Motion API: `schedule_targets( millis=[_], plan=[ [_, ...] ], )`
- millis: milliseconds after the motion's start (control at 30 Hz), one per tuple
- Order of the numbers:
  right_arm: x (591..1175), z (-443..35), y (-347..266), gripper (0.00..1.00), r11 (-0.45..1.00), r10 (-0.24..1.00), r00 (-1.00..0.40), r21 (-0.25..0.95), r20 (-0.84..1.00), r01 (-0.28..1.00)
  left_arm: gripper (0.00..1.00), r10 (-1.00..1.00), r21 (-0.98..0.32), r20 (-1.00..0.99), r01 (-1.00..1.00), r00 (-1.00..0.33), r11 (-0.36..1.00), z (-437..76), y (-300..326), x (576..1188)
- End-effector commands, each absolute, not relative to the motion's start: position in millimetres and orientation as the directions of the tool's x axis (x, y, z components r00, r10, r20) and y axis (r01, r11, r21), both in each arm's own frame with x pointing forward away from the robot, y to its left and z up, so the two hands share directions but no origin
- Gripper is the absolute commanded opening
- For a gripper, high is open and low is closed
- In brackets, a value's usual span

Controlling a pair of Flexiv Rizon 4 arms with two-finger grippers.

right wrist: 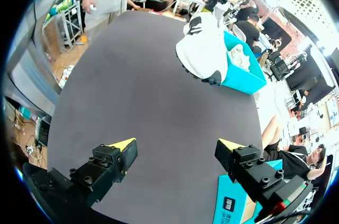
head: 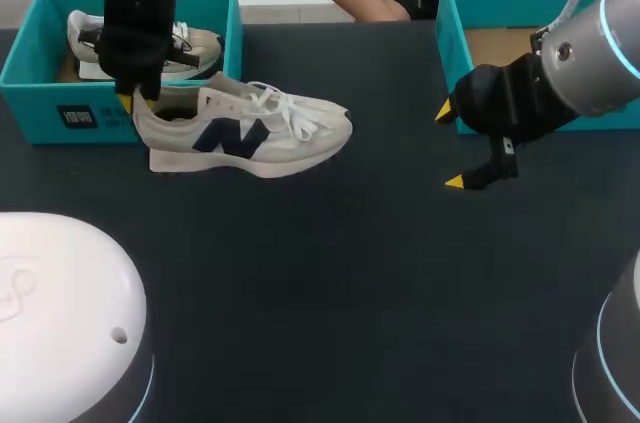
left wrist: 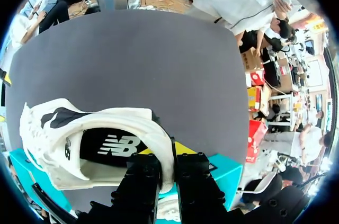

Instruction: Take the shoe out of the shoebox, open the shoe tongue, remove and reinsert the insole, then place the shoe into the shoebox

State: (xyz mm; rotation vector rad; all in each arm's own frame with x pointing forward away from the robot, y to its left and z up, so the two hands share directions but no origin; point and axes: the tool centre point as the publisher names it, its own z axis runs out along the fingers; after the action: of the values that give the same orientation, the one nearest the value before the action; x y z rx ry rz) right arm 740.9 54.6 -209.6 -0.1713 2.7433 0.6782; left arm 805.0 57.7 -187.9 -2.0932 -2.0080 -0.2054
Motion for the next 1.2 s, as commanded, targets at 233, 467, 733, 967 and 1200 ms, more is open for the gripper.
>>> schedule_targets(
  millis=[233, 467, 733, 967, 1200],
  plan=[
    [740.4, -210.7, 55.5, 1.0, 0.882, -0.04, -0.945, 0.433, -0.326, -0.186, 0.0, 0.965, -0.054, 0.255, 0.997, 0.059, -0.047, -191.1, 52.6, 800.5],
    [740.4, -210.7, 55.5, 1.0, 0.882, -0.04, -0.945, 0.433, -0.326, -0.186, 0.0, 0.965, -0.054, 0.255, 0.997, 0.059, -0.047, -191.1, 52.6, 800.5],
    [740.4, -210.7, 55.5, 1.0, 0.882, -0.04, -0.945, 0.433, -0.326, -0.186, 0.0, 0.971, -0.04, 0.232, 0.998, 0.054, -0.046, -195.1, 28.8, 783.9],
    [740.4, -210.7, 55.5, 1.0, 0.882, -0.04, -0.945, 0.433, -0.326, -0.186, 0.0, 0.977, -0.027, 0.207, 0.999, 0.044, -0.04, -208.3, -12.2, 759.8],
    [740.4, -210.7, 55.5, 1.0, 0.882, -0.04, -0.945, 0.433, -0.326, -0.186, 0.0, 0.979, -0.031, 0.199, 0.998, 0.053, -0.047, -232.7, -36.8, 743.4]
  ],
)
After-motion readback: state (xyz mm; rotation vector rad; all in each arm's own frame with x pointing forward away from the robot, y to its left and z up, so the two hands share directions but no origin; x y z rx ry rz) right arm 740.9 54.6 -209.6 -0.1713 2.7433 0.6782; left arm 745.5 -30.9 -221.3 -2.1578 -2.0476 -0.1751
